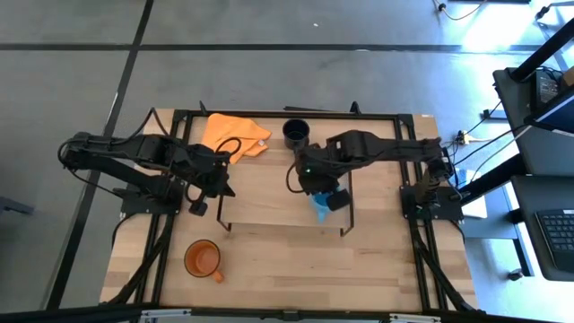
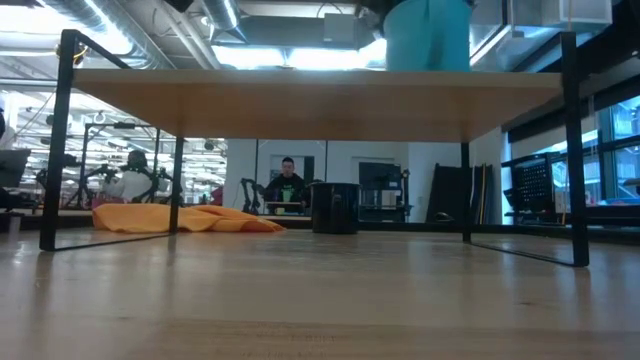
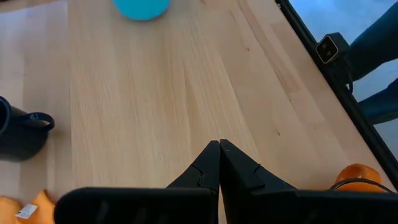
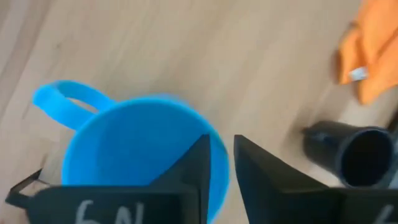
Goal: Stack small to large cups/mugs on shelf
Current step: Put the blue cup on the shelf
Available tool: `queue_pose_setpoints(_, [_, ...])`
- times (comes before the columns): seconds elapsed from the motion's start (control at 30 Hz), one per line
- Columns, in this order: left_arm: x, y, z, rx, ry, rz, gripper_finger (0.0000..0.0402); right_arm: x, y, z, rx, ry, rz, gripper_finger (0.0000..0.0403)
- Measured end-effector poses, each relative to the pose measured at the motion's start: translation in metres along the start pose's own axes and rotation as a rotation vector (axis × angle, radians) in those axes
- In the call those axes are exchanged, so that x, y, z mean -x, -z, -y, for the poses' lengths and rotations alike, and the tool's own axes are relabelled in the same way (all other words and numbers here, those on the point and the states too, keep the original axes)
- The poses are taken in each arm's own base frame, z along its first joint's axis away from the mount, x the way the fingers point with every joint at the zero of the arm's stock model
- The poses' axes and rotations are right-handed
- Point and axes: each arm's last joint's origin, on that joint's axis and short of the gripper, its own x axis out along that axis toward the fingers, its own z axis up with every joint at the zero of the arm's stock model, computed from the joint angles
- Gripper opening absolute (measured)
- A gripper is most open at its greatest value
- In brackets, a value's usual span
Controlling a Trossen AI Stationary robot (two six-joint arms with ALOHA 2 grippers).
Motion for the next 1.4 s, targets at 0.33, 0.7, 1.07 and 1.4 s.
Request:
queue_pose_setpoints(0.33, [0.000,0.000,0.000,0.002,-0.009,-0.002,0.0000,0.018,0.001,0.004,-0.125,0.130,-0.014,0.0093])
queue_pose_setpoints(0.7, [0.000,-0.007,-0.002,-0.001,-0.037,0.070,0.0000,0.032,0.027,0.029,-0.812,0.206,-0.017,0.0008])
queue_pose_setpoints(1.07, [0.002,-0.011,-0.010,0.175,-0.065,0.127,0.0000,0.000,0.064,0.044,-1.287,0.045,-0.174,0.0005])
queue_pose_setpoints(1.4, [0.002,-0.010,-0.012,0.129,-0.077,0.122,0.0000,0.000,0.100,0.008,-1.192,0.080,-0.262,0.0005])
